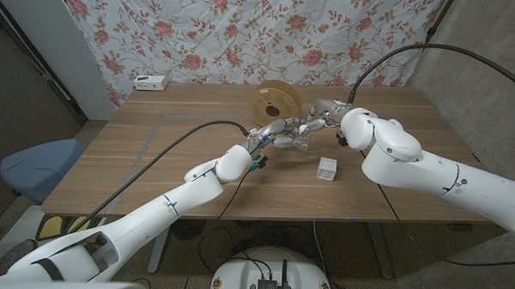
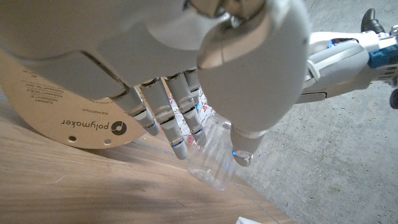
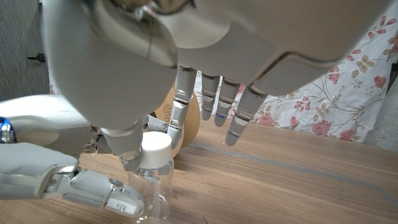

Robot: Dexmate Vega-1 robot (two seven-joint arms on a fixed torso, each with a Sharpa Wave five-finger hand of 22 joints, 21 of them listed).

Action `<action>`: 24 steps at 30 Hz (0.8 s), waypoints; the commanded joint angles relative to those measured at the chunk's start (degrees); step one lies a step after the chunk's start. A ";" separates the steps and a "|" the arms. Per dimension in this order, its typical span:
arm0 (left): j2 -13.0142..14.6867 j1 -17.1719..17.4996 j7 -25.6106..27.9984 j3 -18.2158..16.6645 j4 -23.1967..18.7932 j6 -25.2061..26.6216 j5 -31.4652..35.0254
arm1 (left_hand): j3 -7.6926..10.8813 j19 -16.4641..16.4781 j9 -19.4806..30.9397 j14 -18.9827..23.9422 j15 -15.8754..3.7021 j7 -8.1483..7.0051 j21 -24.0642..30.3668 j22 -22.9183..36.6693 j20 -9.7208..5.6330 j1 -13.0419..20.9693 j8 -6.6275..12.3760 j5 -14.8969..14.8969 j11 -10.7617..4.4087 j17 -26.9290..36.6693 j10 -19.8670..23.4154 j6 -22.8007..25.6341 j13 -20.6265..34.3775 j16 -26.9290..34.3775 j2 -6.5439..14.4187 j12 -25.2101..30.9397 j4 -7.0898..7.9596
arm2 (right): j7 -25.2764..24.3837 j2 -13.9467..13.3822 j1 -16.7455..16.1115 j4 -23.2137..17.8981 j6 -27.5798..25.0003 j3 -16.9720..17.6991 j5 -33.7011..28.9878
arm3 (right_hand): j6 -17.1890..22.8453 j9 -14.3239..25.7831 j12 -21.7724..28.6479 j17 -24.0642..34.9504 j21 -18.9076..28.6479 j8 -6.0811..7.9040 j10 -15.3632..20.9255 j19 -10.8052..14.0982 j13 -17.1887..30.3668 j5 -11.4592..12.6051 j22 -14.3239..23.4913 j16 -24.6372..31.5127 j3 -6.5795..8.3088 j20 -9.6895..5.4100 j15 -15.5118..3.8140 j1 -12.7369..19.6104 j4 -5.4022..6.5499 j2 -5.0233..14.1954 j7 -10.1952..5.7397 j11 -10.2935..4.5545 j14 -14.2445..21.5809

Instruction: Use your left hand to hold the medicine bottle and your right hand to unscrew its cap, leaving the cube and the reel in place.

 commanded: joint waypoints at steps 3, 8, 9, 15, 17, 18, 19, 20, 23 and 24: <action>-0.13 0.01 0.06 0.03 -0.12 0.54 0.07 | 0.63 -0.26 0.29 0.47 -5.62 -0.34 0.02 0.17 -4.70 -0.67 -0.16 -0.24 0.11 0.01 0.39 0.10 0.34 -0.11 0.11 0.37 0.01 | -2.15 -0.37 -2.90 0.26 3.15 4.43 4.80 | 0.02 -0.53 -0.44 0.06 0.08 -0.92 -0.16 0.02 0.10 0.27 0.22 -0.17 1.60 -0.66 -0.65 3.08 0.03 1.42 -1.57 -1.14 -0.02; -0.09 -0.10 -0.05 0.11 0.10 0.23 0.03 | 0.68 -0.26 0.29 0.51 -5.58 -0.49 0.02 0.17 -4.72 -0.79 -0.16 -0.25 0.08 0.01 0.44 0.09 0.34 -0.11 0.12 0.39 0.04 | -2.76 -0.50 -3.48 0.28 3.76 5.36 6.05 | -0.58 -1.12 -0.61 -0.02 0.02 -1.60 -0.33 -0.13 0.08 0.36 0.21 -0.37 2.27 -0.83 -0.85 4.68 0.00 1.80 -2.20 -2.30 -0.12; -0.09 -0.13 -0.11 0.12 0.20 0.08 -0.04 | 0.70 -0.27 0.29 0.52 -5.58 -0.50 0.02 0.17 -4.70 -0.81 -0.17 -0.25 -0.03 0.01 0.46 0.08 0.34 -0.11 0.13 0.39 0.04 | -2.86 -0.58 -3.64 0.28 4.00 5.62 6.40 | -0.58 -1.22 -0.64 0.00 0.00 -1.68 -0.38 -0.19 0.08 0.38 0.21 -0.39 2.38 -0.94 -0.96 4.90 0.06 1.97 -2.25 -2.59 -0.13; -0.18 -0.26 -0.15 0.13 0.41 0.03 -0.08 | 0.77 -0.32 0.29 0.49 -5.58 -0.54 0.00 0.17 -4.61 -0.91 -0.20 -0.27 -0.19 0.00 0.52 -0.03 0.35 -0.13 0.12 0.41 0.04 | -3.24 -0.71 -4.14 0.40 4.71 6.77 8.31 | -0.86 -1.75 -0.78 0.07 -0.08 -2.24 -0.63 -0.47 0.08 0.57 0.21 -0.45 3.15 -1.12 -1.09 6.28 0.13 3.01 -2.83 -3.87 -0.22; -0.14 -0.38 -0.22 0.17 0.74 -0.65 -0.10 | 0.79 -0.32 0.29 0.47 -5.58 -0.65 0.01 0.17 -4.64 -0.92 -0.19 -0.27 -0.06 0.00 0.53 0.01 0.35 -0.14 0.10 0.41 0.03 | -3.39 -0.79 -4.20 0.43 4.98 6.94 8.73 | -0.89 -1.86 -0.80 0.08 -0.09 -2.36 -0.68 -0.54 0.08 0.62 0.21 -0.48 3.30 -1.20 -1.11 6.55 0.13 3.19 -2.81 -3.87 -0.27; -0.22 -0.32 -0.11 0.13 0.60 -0.23 -0.08 | 0.80 -0.30 0.29 0.46 -5.57 -0.68 0.02 0.18 -4.69 -0.94 -0.17 -0.28 0.04 -0.01 0.57 0.04 0.35 -0.14 0.09 0.43 0.03 | -3.51 -0.75 -4.29 0.46 5.01 7.14 9.04 | -0.97 -1.92 -0.79 0.09 -0.10 -2.44 -0.67 -0.57 0.08 0.65 0.21 -0.48 3.38 -1.22 -1.14 6.69 0.13 3.31 -2.81 -3.86 -0.27; -0.24 -0.33 -0.05 0.13 0.52 0.05 0.02 | 0.83 -0.31 0.29 0.47 -5.59 -0.65 0.01 0.18 -4.65 -0.95 -0.18 -0.28 0.04 0.00 0.55 0.01 0.36 -0.14 0.11 0.41 0.02 | -3.57 -0.79 -4.45 0.53 5.33 7.53 9.60 | -1.18 -2.00 -0.81 0.10 -0.11 -2.60 -0.71 -0.62 0.07 0.68 0.21 -0.49 3.48 -1.23 -1.16 6.87 0.14 3.45 -2.81 -3.85 -0.29; -0.23 -0.39 -0.12 0.14 0.67 -0.25 -0.06 | 0.84 -0.31 0.29 0.47 -5.59 -0.69 0.02 0.18 -4.64 -0.95 -0.18 -0.28 0.06 0.00 0.58 0.01 0.36 -0.14 0.12 0.43 0.02 | -3.67 -0.77 -4.56 0.57 5.41 7.79 10.01 | -1.34 -2.07 -0.82 0.10 -0.12 -2.73 -0.74 -0.67 0.07 0.71 0.21 -0.52 3.56 -1.28 -1.23 7.01 0.16 3.55 -2.88 -3.88 -0.37; -0.23 -0.48 -0.26 0.16 0.74 -0.24 -0.09 | 0.89 -0.31 0.30 0.46 -5.62 -0.65 0.02 0.18 -4.64 -0.96 -0.17 -0.28 -0.12 0.00 0.65 0.03 0.36 -0.15 0.14 0.45 0.01 | -3.84 -0.96 -4.98 0.79 6.36 8.84 11.60 | -2.08 -2.39 -0.94 0.12 -0.14 -3.35 -1.11 -0.84 0.07 0.82 0.21 -0.60 3.79 -1.38 -1.24 7.52 0.21 3.90 -3.14 -3.82 -0.53; -0.21 -0.54 -0.34 0.17 0.89 -0.55 -0.16 | 0.91 -0.32 0.30 0.47 -5.60 -0.63 0.01 0.18 -4.64 -0.97 -0.18 -0.28 -0.07 0.00 0.66 0.01 0.36 -0.14 0.15 0.45 0.01 | -3.98 -1.00 -5.13 0.85 6.56 9.15 12.04 | -2.41 -2.51 -1.00 0.13 -0.14 -3.60 -1.31 -0.87 0.07 0.86 0.21 -0.63 3.84 -1.39 -1.22 7.65 0.24 3.98 -3.08 -3.81 -0.61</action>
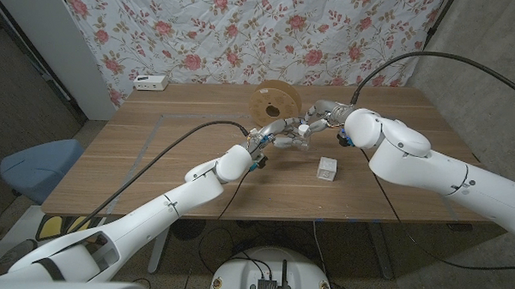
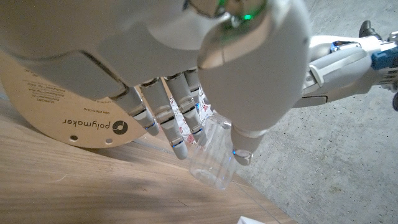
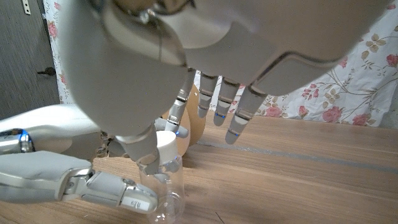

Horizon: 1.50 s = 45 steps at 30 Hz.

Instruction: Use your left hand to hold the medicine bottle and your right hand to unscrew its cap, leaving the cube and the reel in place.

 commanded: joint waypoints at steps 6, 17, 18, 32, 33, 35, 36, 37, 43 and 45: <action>-0.11 -0.40 -0.20 0.00 0.59 -0.43 -0.15 | 0.54 -0.33 0.30 0.47 -5.66 -0.26 0.02 0.17 -4.66 -0.31 -0.15 -0.29 -0.10 0.00 0.55 0.11 0.06 -0.15 -0.04 0.23 -0.04 | -1.51 -0.70 -1.68 0.86 3.47 4.22 7.00 | -0.90 -0.70 -0.33 0.26 -0.23 -1.52 -0.86 -0.55 0.07 0.77 0.22 -0.31 1.33 -1.00 -0.54 2.38 0.21 2.66 -1.41 -1.15 -0.44; -0.10 -0.55 -0.41 0.03 0.84 -0.55 -0.35 | 0.67 -0.34 0.30 0.51 -5.65 -0.25 0.01 0.17 -4.67 -0.41 -0.16 -0.30 0.05 0.00 0.58 0.09 0.06 -0.14 0.00 0.23 -0.04 | -1.19 -0.94 -1.04 1.65 4.73 4.65 9.50 | -1.97 -1.32 -0.41 0.41 -0.22 -2.74 -1.60 -0.98 0.06 1.30 0.23 -0.35 1.89 -1.23 -0.81 3.26 0.35 3.97 -2.07 -1.59 -0.85; -0.18 -0.46 -0.29 -0.01 0.62 0.06 -0.31 | 0.69 -0.33 0.30 0.52 -5.65 -0.26 0.02 0.17 -4.69 -0.43 -0.16 -0.30 0.06 0.00 0.61 0.08 0.07 -0.13 0.02 0.24 -0.03 | -1.30 -0.98 -1.19 1.68 4.88 4.92 9.87 | -2.02 -1.35 -0.40 0.41 -0.23 -2.80 -1.61 -1.02 0.06 1.32 0.23 -0.36 1.90 -1.20 -0.81 3.29 0.35 4.00 -2.06 -1.62 -0.86; -0.34 -0.92 -0.55 0.18 1.43 -0.43 -0.39 | 0.87 -0.33 0.30 0.49 -5.60 -0.25 0.02 0.17 -4.69 -0.46 -0.16 -0.32 -0.16 -0.01 0.57 0.09 0.07 -0.15 -0.02 0.21 -0.12 | -0.62 -1.94 -0.82 1.94 5.77 5.83 12.95 | -6.39 -2.80 -0.50 0.42 -0.28 -6.51 -3.41 -2.34 0.03 1.45 0.24 -0.67 0.72 -0.27 0.20 2.27 0.92 3.42 -1.15 0.01 -1.97; -0.31 -0.98 -0.63 0.21 1.58 -0.77 -0.45 | 0.88 -0.34 0.30 0.52 -5.57 -0.23 0.02 0.17 -4.66 -0.49 -0.15 -0.32 0.03 0.00 0.47 0.10 0.07 -0.14 0.00 0.17 -0.10 | -0.51 -2.00 -0.73 1.95 5.73 5.85 13.13 | -6.85 -2.93 -0.51 0.42 -0.24 -6.88 -3.64 -2.36 0.04 1.47 0.24 -0.66 0.62 -0.18 0.29 2.19 0.94 3.41 -0.92 0.49 -1.99; -0.31 -0.94 -0.57 0.21 1.49 -0.57 -0.39 | 0.92 -0.34 0.30 0.55 -5.59 -0.27 0.02 0.17 -4.66 -0.49 -0.15 -0.31 0.05 0.01 0.47 0.11 0.07 -0.13 0.04 0.17 -0.10 | -0.41 -2.16 -0.70 1.98 5.96 6.02 13.57 | -7.74 -3.10 -0.55 0.39 -0.22 -7.49 -4.02 -2.46 0.03 1.45 0.24 -0.73 0.44 -0.11 0.49 2.06 0.93 3.25 -0.75 0.71 -2.18; -0.35 -0.84 -0.44 0.18 1.30 -0.17 -0.36 | 0.95 -0.33 0.30 0.55 -5.61 -0.31 0.03 0.17 -4.69 -0.50 -0.14 -0.32 0.17 0.00 0.55 0.12 0.07 -0.13 0.05 0.20 -0.11 | -0.36 -2.22 -0.68 1.99 6.02 6.08 13.75 | -8.18 -3.23 -0.61 0.37 -0.25 -7.87 -4.42 -2.68 0.03 1.44 0.24 -0.81 0.32 -0.05 0.66 1.98 0.93 3.18 -0.53 1.14 -2.41; -0.27 -0.89 -0.53 0.24 1.35 -0.37 -0.30 | 0.97 -0.35 0.30 0.56 -5.63 -0.27 0.02 0.17 -4.65 -0.49 -0.16 -0.32 0.14 0.00 0.60 0.09 0.07 -0.13 0.05 0.22 -0.11 | -0.20 -2.35 -0.61 2.01 6.20 6.13 13.96 | -8.44 -3.31 -0.57 0.35 -0.21 -8.11 -4.51 -2.64 0.03 1.44 0.24 -0.81 0.21 -0.03 0.83 1.90 0.94 3.11 -0.32 1.17 -2.43; -0.20 -0.73 -0.28 0.21 1.06 -0.01 -0.17 | 1.08 -0.33 0.30 0.55 -5.75 -0.29 0.03 0.17 -4.69 -0.44 -0.13 -0.31 -0.01 0.00 0.70 0.17 0.07 -0.14 0.08 0.25 -0.17 | 0.38 -2.75 -0.58 2.17 7.07 6.85 15.56 | -10.41 -3.71 -0.67 0.23 -0.23 -9.59 -5.74 -3.09 0.04 1.22 0.24 -1.06 -0.67 0.59 1.79 1.00 1.06 2.19 0.37 1.87 -3.06; -0.12 -0.77 -0.38 0.24 1.10 -0.22 -0.18 | 1.09 -0.32 0.30 0.56 -5.69 -0.28 0.03 0.17 -4.72 -0.47 -0.13 -0.32 -0.10 0.00 0.73 0.17 0.07 -0.14 0.05 0.25 -0.18 | 0.53 -2.89 -0.54 2.13 7.22 7.03 15.97 | -11.20 -3.89 -0.65 0.19 -0.22 -10.24 -6.22 -3.31 0.04 1.06 0.25 -1.18 -1.25 0.84 2.14 0.23 1.26 1.61 0.92 2.33 -3.39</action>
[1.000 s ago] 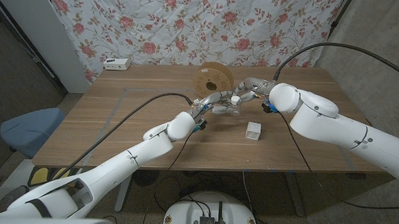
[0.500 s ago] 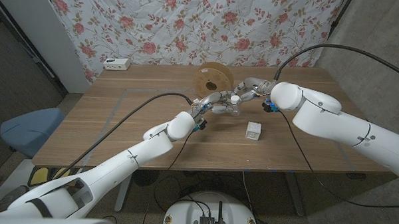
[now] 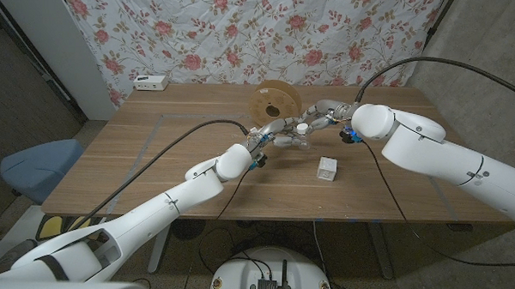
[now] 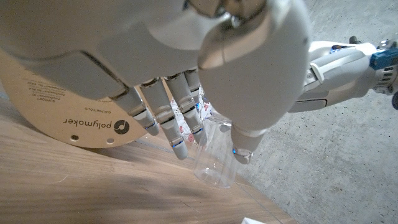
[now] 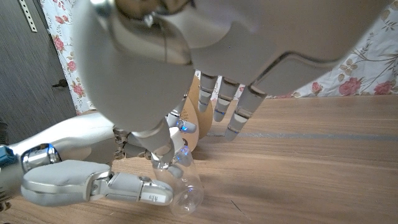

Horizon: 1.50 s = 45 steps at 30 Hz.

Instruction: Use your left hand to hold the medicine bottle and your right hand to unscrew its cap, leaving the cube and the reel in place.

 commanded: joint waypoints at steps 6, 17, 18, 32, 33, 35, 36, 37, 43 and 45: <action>0.11 0.01 0.25 0.10 -0.42 0.59 0.44 | 0.70 -0.30 0.30 0.61 -5.79 -0.28 0.03 0.17 -4.74 -0.45 -0.11 -0.31 -0.07 0.01 0.85 0.23 0.09 -0.13 0.11 0.27 -0.12 | 1.26 -1.27 0.65 -0.48 -0.24 0.99 3.12 | -2.42 -0.37 -0.19 0.02 0.01 -1.81 -2.19 -0.90 0.19 -0.68 0.25 -0.50 -1.36 0.55 1.35 -1.29 0.25 -1.31 1.36 1.16 -1.36; 0.31 -0.11 0.41 0.10 -1.17 1.33 1.13 | 1.01 -0.25 0.30 0.83 -5.89 0.09 0.05 0.16 -4.88 -0.44 -0.06 -0.32 -0.11 0.03 1.47 0.42 0.07 -0.09 0.29 0.44 -0.16 | -0.13 -2.79 -0.14 -2.24 -1.83 2.49 4.75 | -2.70 -0.47 -0.05 -0.01 -0.01 -2.19 -2.44 -1.24 0.19 -0.73 0.26 -0.63 -1.53 0.71 1.53 -1.52 0.24 -1.38 1.77 1.43 -1.86; 0.37 -0.15 0.40 0.11 -1.15 1.14 1.18 | 1.04 -0.26 0.30 0.85 -5.89 0.12 0.04 0.16 -4.89 -0.44 -0.04 -0.33 -0.15 0.02 1.52 0.50 0.07 -0.10 0.29 0.45 -0.18 | -0.10 -2.91 -0.08 -2.38 -2.00 2.53 4.92 | -2.81 -0.50 0.02 -0.02 0.00 -2.32 -2.43 -1.30 0.20 -0.79 0.26 -0.64 -1.69 0.76 1.59 -1.81 0.33 -1.51 2.19 1.59 -1.97; 1.54 -0.76 0.38 0.39 -2.50 1.70 3.94 | 1.25 -0.20 0.29 0.97 -5.91 0.21 0.05 0.15 -5.12 -0.48 -0.04 -0.37 -0.21 0.01 1.65 0.64 0.05 -0.13 0.24 0.41 -0.25 | -0.42 -3.53 1.25 -3.68 -3.93 1.47 5.41 | -4.41 -0.66 0.38 0.13 0.28 -4.11 -3.50 -1.32 0.24 -2.48 0.29 -0.47 -5.76 2.25 3.61 -9.85 2.93 -4.55 5.62 3.37 -2.48; 1.61 -0.74 0.46 0.39 -2.89 2.37 4.37 | 1.26 -0.18 0.29 0.96 -5.91 0.20 0.05 0.15 -5.16 -0.49 -0.04 -0.37 -0.18 0.01 1.67 0.66 0.05 -0.13 0.22 0.41 -0.26 | -0.56 -3.49 1.40 -3.77 -4.14 1.25 5.20 | -4.47 -0.66 0.39 0.13 0.29 -4.15 -3.49 -1.30 0.25 -2.50 0.29 -0.47 -5.84 2.26 3.63 -10.02 2.97 -4.60 5.67 3.38 -2.50; 1.87 -0.85 0.42 0.44 -3.29 2.78 5.02 | 1.28 -0.18 0.29 0.97 -5.93 0.16 0.05 0.15 -5.17 -0.48 -0.04 -0.37 -0.23 0.01 1.67 0.66 0.05 -0.13 0.21 0.40 -0.27 | -1.07 -3.25 1.72 -4.05 -5.05 0.69 4.64 | -4.39 -0.65 0.42 0.14 0.30 -4.15 -3.49 -1.30 0.25 -2.54 0.29 -0.46 -6.04 2.26 3.86 -10.44 3.11 -4.73 5.76 3.51 -2.51; 1.96 -0.86 0.38 0.44 -3.51 3.08 5.26 | 1.29 -0.18 0.29 0.98 -5.94 0.13 0.05 0.15 -5.17 -0.49 -0.05 -0.37 -0.23 0.01 1.66 0.64 0.05 -0.14 0.20 0.39 -0.27 | -1.38 -3.11 1.71 -4.15 -5.39 0.65 4.58 | -4.40 -0.64 0.47 0.15 0.32 -4.22 -3.48 -1.24 0.25 -2.61 0.29 -0.44 -6.37 2.36 3.90 -11.15 3.34 -4.94 6.11 3.59 -2.50; 2.14 -0.99 0.27 0.50 -3.45 2.69 5.47 | 1.31 -0.19 0.29 0.99 -5.95 0.14 0.05 0.15 -5.13 -0.50 -0.07 -0.37 -0.23 0.01 1.63 0.62 0.05 -0.14 0.20 0.37 -0.27 | -1.53 -2.90 1.95 -4.27 -6.03 0.38 4.43 | -4.31 -0.62 0.59 0.17 0.37 -4.24 -3.26 -1.12 0.26 -2.63 0.29 -0.41 -6.63 2.40 3.99 -11.79 3.58 -5.03 6.42 3.87 -2.51; 2.57 -1.16 0.28 0.65 -4.11 3.39 7.06 | 1.36 -0.19 0.29 1.01 -5.94 0.12 0.04 0.14 -5.17 -0.55 -0.07 -0.37 -0.13 0.01 1.71 0.65 0.04 -0.14 0.15 0.38 -0.28 | -1.52 -2.04 4.63 -4.91 -9.58 -2.85 2.69 | -3.66 -0.54 0.83 0.24 0.56 -4.24 -2.86 -0.43 0.28 -2.74 0.28 -0.25 -7.88 2.73 4.76 -14.64 4.55 -5.60 7.92 4.76 -2.30; 2.60 -1.21 0.38 0.65 -3.90 2.84 7.24 | 1.38 -0.19 0.29 1.02 -5.92 0.14 0.04 0.14 -5.16 -0.57 -0.08 -0.37 -0.20 0.01 1.65 0.65 0.04 -0.15 0.11 0.34 -0.29 | -1.57 -1.76 5.27 -4.83 -10.12 -3.64 2.45 | -3.41 -0.51 0.94 0.25 0.60 -4.21 -2.60 -0.25 0.28 -2.73 0.28 -0.20 -8.25 2.84 4.88 -15.41 4.78 -5.83 8.31 5.15 -2.20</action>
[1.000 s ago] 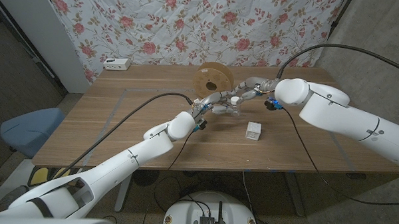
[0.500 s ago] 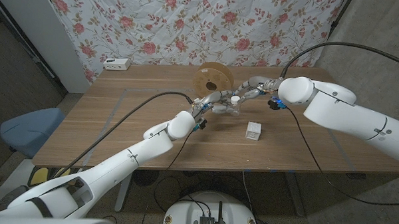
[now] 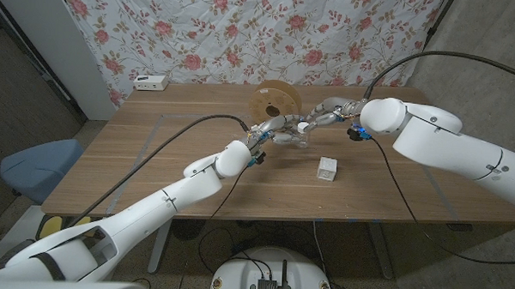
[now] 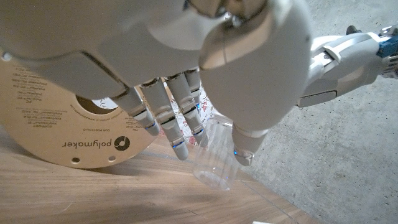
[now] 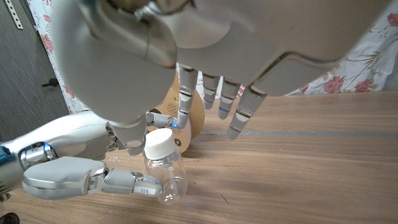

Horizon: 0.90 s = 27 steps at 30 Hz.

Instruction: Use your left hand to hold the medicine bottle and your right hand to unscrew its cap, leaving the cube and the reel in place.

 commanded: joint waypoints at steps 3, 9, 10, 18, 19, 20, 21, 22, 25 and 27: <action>0.88 -0.41 0.10 0.22 -0.97 0.34 2.78 | 0.39 -0.20 0.29 0.63 -5.71 -0.10 0.03 0.14 -5.12 -0.02 -0.09 0.13 0.06 0.01 0.34 0.43 0.22 -0.15 0.19 0.14 0.10 | -0.40 1.54 4.67 -0.76 -5.98 -5.73 -2.95 | 1.11 0.29 0.56 0.10 0.37 0.23 0.53 0.90 0.13 -0.13 0.27 0.55 -1.28 0.41 0.72 -2.71 0.85 -0.76 1.66 1.24 0.64; 0.75 -0.13 0.30 0.05 -1.24 1.05 3.17 | 0.50 -0.21 0.29 0.66 -5.72 -0.09 0.03 0.14 -5.12 -0.01 -0.11 0.13 0.08 0.01 0.37 0.41 0.22 -0.15 0.18 0.13 0.06 | 0.34 2.23 6.99 -0.63 -7.54 -8.11 -3.19 | 1.49 0.49 0.57 0.12 0.31 0.27 0.60 1.04 0.14 0.00 0.28 0.58 -2.29 0.49 1.49 -4.91 1.55 -1.35 2.50 2.06 0.78; 0.81 -0.19 0.28 0.06 -1.05 0.55 3.14 | 0.51 -0.18 0.29 0.66 -5.72 -0.13 0.03 0.14 -5.15 -0.02 -0.10 0.13 0.11 0.01 0.42 0.44 0.22 -0.16 0.17 0.15 0.06 | 0.65 2.27 7.59 -0.62 -7.75 -8.73 -3.34 | 1.47 0.51 0.57 0.12 0.30 0.25 0.60 1.02 0.14 0.01 0.28 0.58 -2.37 0.54 1.53 -5.10 1.62 -1.40 2.62 2.20 0.78; 0.71 0.08 0.42 -0.17 -1.09 0.90 3.14 | 0.63 -0.21 0.29 0.71 -5.69 -0.04 0.02 0.14 -5.13 -0.09 -0.11 0.13 -0.05 0.01 0.37 0.46 0.22 -0.16 0.14 0.11 0.06 | 2.55 3.42 12.48 -0.19 -10.17 -14.43 -5.28 | 1.07 0.67 0.44 0.09 0.18 -0.03 0.28 0.90 0.14 0.21 0.28 0.45 -3.04 0.82 2.17 -6.52 1.94 -1.84 3.48 3.12 0.56; 0.80 -0.01 0.31 -0.16 -0.81 0.22 2.96 | 0.64 -0.21 0.29 0.72 -5.69 -0.08 0.02 0.14 -5.14 -0.10 -0.12 0.13 -0.08 0.01 0.41 0.44 0.22 -0.15 0.14 0.12 0.06 | 2.60 3.60 13.00 -0.16 -10.53 -15.13 -5.60 | 1.07 0.68 0.43 0.09 0.19 -0.04 0.27 0.92 0.14 0.23 0.28 0.45 -3.07 0.86 2.24 -6.58 1.95 -1.86 3.51 3.13 0.56; 0.71 0.13 0.42 -0.22 -1.05 0.87 3.09 | 0.67 -0.21 0.29 0.75 -5.71 -0.06 0.02 0.14 -5.12 -0.10 -0.12 0.13 -0.05 0.02 0.39 0.43 0.22 -0.14 0.17 0.11 0.07 | 2.92 3.95 14.04 -0.01 -11.23 -16.46 -6.22 | 1.10 0.68 0.43 0.08 0.19 -0.03 0.25 0.93 0.14 0.24 0.28 0.44 -3.10 0.89 2.25 -6.63 1.95 -1.88 3.50 3.21 0.54; 0.70 0.14 0.41 -0.22 -1.08 0.94 3.10 | 0.70 -0.20 0.29 0.74 -5.73 -0.10 0.02 0.14 -5.14 -0.12 -0.12 0.13 0.15 0.02 0.45 0.45 0.22 -0.15 0.17 0.13 0.07 | 2.92 3.94 14.26 -0.02 -11.39 -16.70 -6.21 | 1.11 0.69 0.44 0.07 0.19 -0.04 0.29 0.94 0.14 0.25 0.28 0.45 -3.12 0.89 2.24 -6.67 1.95 -1.91 3.51 3.24 0.56; 0.72 0.11 0.34 -0.23 -0.98 0.71 2.99 | 0.71 -0.20 0.29 0.73 -5.74 -0.08 0.02 0.14 -5.14 -0.12 -0.13 0.13 0.08 0.02 0.44 0.43 0.22 -0.16 0.15 0.12 0.06 | 2.79 4.00 14.52 0.00 -11.49 -17.11 -6.39 | 1.21 0.70 0.43 0.06 0.18 0.00 0.25 0.93 0.14 0.27 0.28 0.44 -3.15 0.91 2.24 -6.71 1.93 -1.93 3.55 3.27 0.57; 0.66 0.17 0.33 -0.28 -0.97 0.77 2.90 | 0.73 -0.19 0.29 0.71 -5.74 -0.17 0.03 0.14 -5.19 -0.16 -0.12 0.12 0.12 0.01 0.52 0.47 0.22 -0.17 0.11 0.14 0.06 | 2.55 4.47 15.88 0.09 -12.56 -19.12 -7.45 | 1.47 0.73 0.45 0.04 0.18 0.08 0.31 0.95 0.14 0.32 0.28 0.45 -3.19 0.96 2.27 -6.77 1.88 -1.98 3.60 3.33 0.62; 0.67 0.14 0.33 -0.26 -0.82 0.51 2.88 | 0.76 -0.19 0.29 0.70 -5.74 -0.17 0.03 0.14 -5.22 -0.20 -0.12 0.11 0.05 0.01 0.50 0.47 0.22 -0.18 0.09 0.13 0.07 | 2.48 4.78 16.97 0.14 -13.48 -20.63 -8.14 | 1.89 0.78 0.48 0.00 0.19 0.23 0.37 1.00 0.14 0.39 0.28 0.50 -3.17 0.97 2.30 -6.74 1.78 -1.97 3.49 3.34 0.82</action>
